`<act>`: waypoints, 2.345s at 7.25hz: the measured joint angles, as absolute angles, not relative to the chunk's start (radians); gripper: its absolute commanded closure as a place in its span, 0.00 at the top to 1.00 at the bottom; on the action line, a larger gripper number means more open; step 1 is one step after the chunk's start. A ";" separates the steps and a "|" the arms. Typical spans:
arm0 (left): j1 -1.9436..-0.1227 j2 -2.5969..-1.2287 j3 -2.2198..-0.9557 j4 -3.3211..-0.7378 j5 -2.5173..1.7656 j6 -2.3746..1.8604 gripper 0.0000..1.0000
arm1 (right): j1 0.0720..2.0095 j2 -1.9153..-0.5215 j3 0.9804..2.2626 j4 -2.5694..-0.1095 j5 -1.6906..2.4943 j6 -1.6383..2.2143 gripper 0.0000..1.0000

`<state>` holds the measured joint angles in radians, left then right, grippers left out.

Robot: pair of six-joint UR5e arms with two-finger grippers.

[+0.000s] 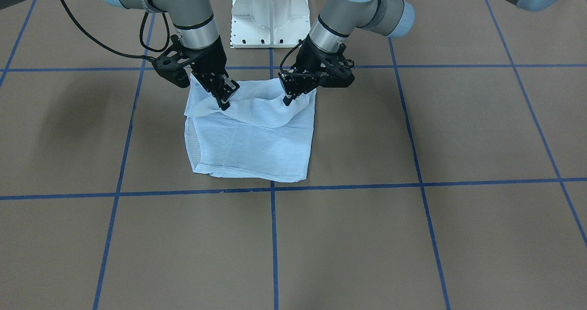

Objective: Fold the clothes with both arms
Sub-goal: 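Lay the folded end onto the far half with both grippers, then open both grippers, withdraw the left arm while the right gripper presses the fold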

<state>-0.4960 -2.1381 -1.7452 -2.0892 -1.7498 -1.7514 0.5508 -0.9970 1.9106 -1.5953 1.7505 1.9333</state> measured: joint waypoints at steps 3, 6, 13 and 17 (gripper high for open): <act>-0.562 -2.151 -1.645 -2.217 -1.751 -1.750 0.00 | 0.565 -0.959 1.821 -1.587 1.756 1.921 0.00; -0.566 -2.158 -1.572 -2.311 -1.750 -1.758 0.00 | 0.578 -0.954 1.769 -1.536 1.759 1.920 0.00; -0.591 -2.153 -1.567 -2.315 -1.748 -1.758 1.00 | 0.589 -0.935 1.719 -1.505 1.777 1.922 1.00; -0.697 -2.053 -1.616 -2.307 -1.824 -1.732 1.00 | 0.449 -0.920 1.701 -1.488 1.751 1.806 1.00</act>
